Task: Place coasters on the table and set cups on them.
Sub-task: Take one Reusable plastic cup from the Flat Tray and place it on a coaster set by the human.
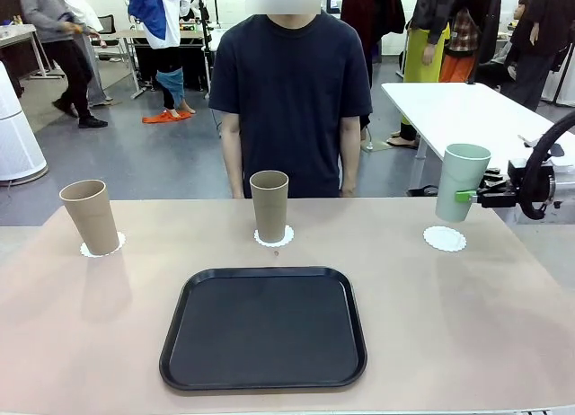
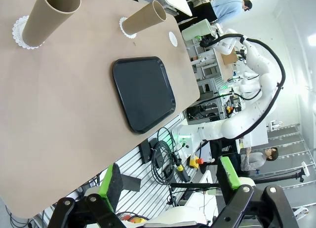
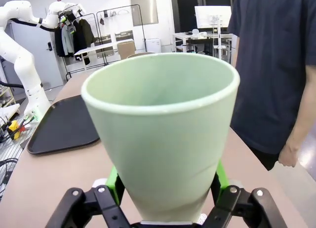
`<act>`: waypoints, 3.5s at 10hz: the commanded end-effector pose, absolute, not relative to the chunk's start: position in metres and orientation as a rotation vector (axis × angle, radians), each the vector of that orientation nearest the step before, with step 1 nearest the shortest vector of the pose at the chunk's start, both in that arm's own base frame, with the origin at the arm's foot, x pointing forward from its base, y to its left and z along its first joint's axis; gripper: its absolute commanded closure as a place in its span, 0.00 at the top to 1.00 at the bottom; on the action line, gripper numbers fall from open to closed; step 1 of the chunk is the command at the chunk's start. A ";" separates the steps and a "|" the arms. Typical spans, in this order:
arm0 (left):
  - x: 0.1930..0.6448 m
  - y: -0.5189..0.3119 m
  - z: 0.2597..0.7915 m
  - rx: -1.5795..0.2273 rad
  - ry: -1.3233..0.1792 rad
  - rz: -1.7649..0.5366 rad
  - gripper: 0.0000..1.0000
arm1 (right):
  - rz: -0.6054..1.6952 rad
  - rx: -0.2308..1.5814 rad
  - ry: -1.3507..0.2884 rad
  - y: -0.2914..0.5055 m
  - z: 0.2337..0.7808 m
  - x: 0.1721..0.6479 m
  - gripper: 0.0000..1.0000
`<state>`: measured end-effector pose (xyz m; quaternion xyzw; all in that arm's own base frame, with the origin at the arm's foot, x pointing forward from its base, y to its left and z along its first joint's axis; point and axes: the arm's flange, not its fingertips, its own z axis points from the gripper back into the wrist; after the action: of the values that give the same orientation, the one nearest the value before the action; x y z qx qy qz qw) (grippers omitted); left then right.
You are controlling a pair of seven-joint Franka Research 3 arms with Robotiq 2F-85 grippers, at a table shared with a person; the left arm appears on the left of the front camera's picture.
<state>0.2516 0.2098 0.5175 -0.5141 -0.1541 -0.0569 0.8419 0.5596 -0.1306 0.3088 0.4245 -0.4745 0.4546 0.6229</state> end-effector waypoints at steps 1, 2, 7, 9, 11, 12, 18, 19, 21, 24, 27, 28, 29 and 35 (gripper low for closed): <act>0.251 0.209 0.518 -1.085 -0.331 -0.119 1.00 | 1.089 0.946 -1.099 -0.128 0.295 0.568 0.84; 0.251 0.209 0.518 -1.085 -0.331 -0.119 1.00 | 1.091 0.934 -1.101 -0.127 0.289 0.570 0.84; 0.251 0.209 0.518 -1.085 -0.331 -0.119 1.00 | 1.100 0.916 -1.053 -0.130 0.264 0.561 0.84; 0.251 0.209 0.518 -1.085 -0.331 -0.119 1.00 | 1.103 0.923 -1.059 -0.132 0.262 0.560 0.84; 0.251 0.209 0.518 -1.085 -0.331 -0.119 1.00 | 1.103 0.929 -1.059 -0.132 0.260 0.559 0.84; 0.251 0.209 0.518 -1.085 -0.331 -0.119 1.00 | 1.102 0.932 -1.058 -0.133 0.259 0.559 0.84; 0.251 0.209 0.518 -1.085 -0.331 -0.119 1.00 | 1.091 0.934 -1.063 -0.137 0.250 0.568 0.84; 0.251 0.209 0.518 -1.085 -0.331 -0.119 1.00 | 1.090 0.934 -1.067 -0.137 0.250 0.570 0.84; 0.251 0.209 0.518 -1.085 -0.331 -0.119 1.00 | 1.094 0.921 -1.071 -0.137 0.250 0.571 0.84; 0.251 0.209 0.518 -1.085 -0.331 -0.119 1.00 | 1.094 0.924 -1.062 -0.138 0.247 0.572 0.84; 0.251 0.209 0.518 -1.085 -0.331 -0.119 1.00 | 1.093 0.934 -1.061 -0.139 0.247 0.572 0.84; 0.251 0.209 0.518 -1.085 -0.331 -0.119 1.00 | 1.092 0.934 -1.058 -0.139 0.246 0.573 0.84; 0.251 0.209 0.518 -1.085 -0.331 -0.119 1.00 | 1.090 0.938 -1.053 -0.139 0.244 0.573 0.84; 0.251 0.209 0.518 -1.085 -0.331 -0.119 1.00 | 1.099 0.921 -1.015 -0.141 0.245 0.569 1.00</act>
<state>0.2516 0.2098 0.5174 -0.5141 -0.1541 -0.0569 0.8419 0.5665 -0.1377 0.2439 0.4101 -0.4550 0.4691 0.6362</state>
